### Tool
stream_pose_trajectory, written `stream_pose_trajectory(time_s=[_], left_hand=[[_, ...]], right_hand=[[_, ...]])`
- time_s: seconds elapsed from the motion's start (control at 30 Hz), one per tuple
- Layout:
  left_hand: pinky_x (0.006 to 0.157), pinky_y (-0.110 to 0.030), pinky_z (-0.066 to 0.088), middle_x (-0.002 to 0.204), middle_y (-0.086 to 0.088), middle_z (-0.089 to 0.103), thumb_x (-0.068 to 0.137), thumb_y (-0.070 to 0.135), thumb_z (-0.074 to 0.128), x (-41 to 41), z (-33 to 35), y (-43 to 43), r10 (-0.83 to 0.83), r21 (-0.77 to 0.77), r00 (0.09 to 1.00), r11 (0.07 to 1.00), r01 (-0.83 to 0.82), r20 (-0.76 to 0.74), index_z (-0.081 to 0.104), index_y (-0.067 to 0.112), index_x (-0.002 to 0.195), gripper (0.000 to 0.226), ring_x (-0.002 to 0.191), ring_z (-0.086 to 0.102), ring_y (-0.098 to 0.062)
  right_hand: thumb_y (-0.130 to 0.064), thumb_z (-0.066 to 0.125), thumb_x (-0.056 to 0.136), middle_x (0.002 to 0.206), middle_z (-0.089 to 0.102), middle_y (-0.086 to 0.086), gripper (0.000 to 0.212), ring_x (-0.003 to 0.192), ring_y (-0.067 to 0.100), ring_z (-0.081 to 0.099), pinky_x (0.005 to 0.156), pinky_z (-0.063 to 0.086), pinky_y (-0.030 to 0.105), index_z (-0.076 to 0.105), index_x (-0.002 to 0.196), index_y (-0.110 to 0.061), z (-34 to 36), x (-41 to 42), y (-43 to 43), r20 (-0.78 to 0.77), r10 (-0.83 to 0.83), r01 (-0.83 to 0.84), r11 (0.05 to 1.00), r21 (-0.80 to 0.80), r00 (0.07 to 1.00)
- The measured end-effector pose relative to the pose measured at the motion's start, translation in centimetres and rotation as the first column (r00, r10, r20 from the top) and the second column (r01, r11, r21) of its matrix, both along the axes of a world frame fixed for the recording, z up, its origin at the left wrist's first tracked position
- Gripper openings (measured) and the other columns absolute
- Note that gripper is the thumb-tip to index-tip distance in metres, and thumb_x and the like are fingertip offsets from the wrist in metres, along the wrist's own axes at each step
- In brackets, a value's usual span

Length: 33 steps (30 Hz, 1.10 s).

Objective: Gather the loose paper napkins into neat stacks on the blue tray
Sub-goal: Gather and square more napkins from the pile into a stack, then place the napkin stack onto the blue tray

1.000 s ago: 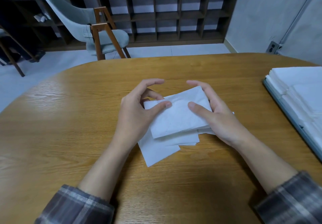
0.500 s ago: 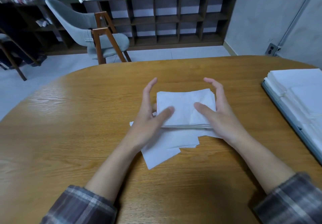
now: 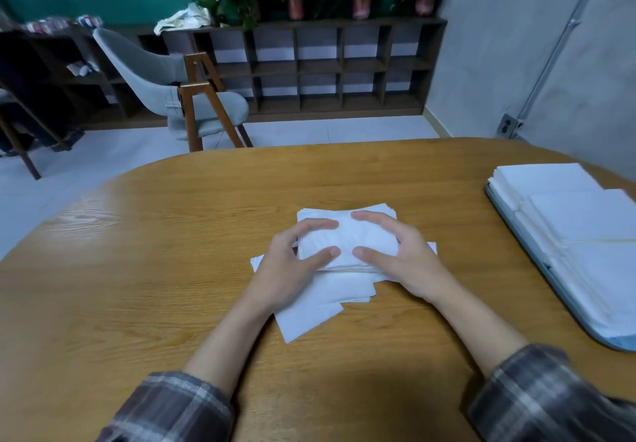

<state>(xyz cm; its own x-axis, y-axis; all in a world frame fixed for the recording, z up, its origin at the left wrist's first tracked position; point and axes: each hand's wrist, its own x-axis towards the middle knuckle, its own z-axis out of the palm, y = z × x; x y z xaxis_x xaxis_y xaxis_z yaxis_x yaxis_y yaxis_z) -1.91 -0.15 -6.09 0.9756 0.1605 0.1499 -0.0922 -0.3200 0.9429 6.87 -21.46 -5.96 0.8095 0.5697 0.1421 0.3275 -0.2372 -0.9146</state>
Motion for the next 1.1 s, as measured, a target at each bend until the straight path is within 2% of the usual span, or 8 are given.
stream_pose_trajectory(time_s=[0.2,0.33,0.4,0.6,0.77,0.87,0.97,1.1], left_hand=[[0.102,-0.005,0.032,0.122,0.028,0.071,0.094,0.015,0.079,0.1,-0.5,-0.4,0.031,0.042,0.997,0.999,-0.034,0.070,0.074,0.030,0.118,0.029,0.125,0.057,0.008],[0.104,-0.015,0.038,0.123,0.027,0.071,0.095,0.019,0.078,0.0,-0.1,-0.5,0.039,0.072,0.998,0.997,-0.042,0.048,0.073,0.031,0.119,0.028,0.123,0.059,0.004],[0.104,-0.022,0.043,0.124,0.023,0.071,0.096,0.022,0.078,-0.2,0.6,-0.5,0.019,0.092,1.000,0.996,-0.020,0.017,0.072,0.032,0.120,0.027,0.121,0.061,0.000],[0.097,-0.006,0.038,0.126,0.031,0.066,0.098,0.027,0.075,-0.8,5.2,-1.4,-0.002,0.154,0.998,0.988,-0.008,0.066,0.069,0.032,0.127,0.029,0.121,0.055,0.010],[0.082,-0.022,0.045,0.117,0.023,0.071,0.100,0.023,0.070,0.2,8.2,-4.3,-0.020,0.111,0.998,0.994,0.013,0.056,0.074,0.040,0.122,0.028,0.082,0.053,-0.008],[0.073,-0.016,0.042,0.099,0.019,0.068,0.099,0.009,0.062,1.4,9.4,-7.4,-0.061,0.072,0.996,0.996,0.056,0.068,0.076,0.039,0.120,0.039,0.074,0.044,-0.005],[0.076,-0.015,0.049,0.125,0.013,0.064,0.099,0.011,0.064,2.8,10.2,-11.0,-0.104,0.078,0.991,0.992,0.098,0.083,0.074,0.035,0.120,0.034,0.097,0.057,-0.007],[0.082,-0.010,0.052,0.132,0.017,0.060,0.097,0.018,0.073,4.9,10.4,-15.8,-0.110,0.069,0.989,0.992,0.103,0.101,0.069,0.033,0.120,0.028,0.117,0.056,-0.005]], right_hand=[[-0.020,0.080,0.093,0.137,0.062,-0.029,0.047,0.133,-0.015,0.047,0.108,0.031,0.006,0.066,0.135,-0.036,-0.5,0.1,0.2,0.008,-0.029,0.029,0.999,-0.029,1.000],[-0.021,0.077,0.095,0.134,0.058,-0.032,0.044,0.120,-0.031,0.042,0.094,0.023,-0.006,0.063,0.134,-0.036,0.2,-0.1,0.3,0.009,-0.023,0.024,0.996,-0.089,1.000],[-0.022,0.078,0.093,0.134,0.057,-0.031,0.045,0.119,-0.027,0.044,0.097,0.029,0.004,0.063,0.130,-0.043,0.8,0.0,0.2,-0.019,-0.016,0.014,0.995,-0.103,1.000],[-0.030,0.082,0.090,0.140,0.053,-0.029,0.045,0.134,-0.010,0.041,0.099,0.033,0.009,0.061,0.125,-0.049,4.7,0.4,-1.3,-0.007,-0.006,0.006,0.998,-0.061,1.000],[-0.023,0.080,0.091,0.144,0.052,-0.013,0.045,0.123,0.003,0.052,0.073,0.046,0.003,0.061,0.129,-0.037,7.8,0.4,-5.1,0.009,-0.060,0.061,0.997,-0.057,0.998],[-0.030,0.082,0.090,0.149,0.048,-0.016,0.047,0.132,0.010,0.047,0.094,0.043,0.016,0.058,0.129,-0.042,8.9,1.1,-8.4,0.064,-0.134,0.139,0.987,-0.080,0.989],[-0.036,0.084,0.087,0.154,0.044,-0.013,0.051,0.138,0.017,0.045,0.112,0.044,0.038,0.057,0.130,-0.043,9.5,2.1,-12.3,0.081,-0.209,0.217,0.972,-0.091,0.974],[-0.029,0.085,0.087,0.145,0.051,-0.017,0.049,0.135,0.013,0.047,0.111,0.041,0.033,0.059,0.129,-0.038,10.4,2.6,-17.5,0.096,-0.274,0.280,0.958,-0.059,0.957]])
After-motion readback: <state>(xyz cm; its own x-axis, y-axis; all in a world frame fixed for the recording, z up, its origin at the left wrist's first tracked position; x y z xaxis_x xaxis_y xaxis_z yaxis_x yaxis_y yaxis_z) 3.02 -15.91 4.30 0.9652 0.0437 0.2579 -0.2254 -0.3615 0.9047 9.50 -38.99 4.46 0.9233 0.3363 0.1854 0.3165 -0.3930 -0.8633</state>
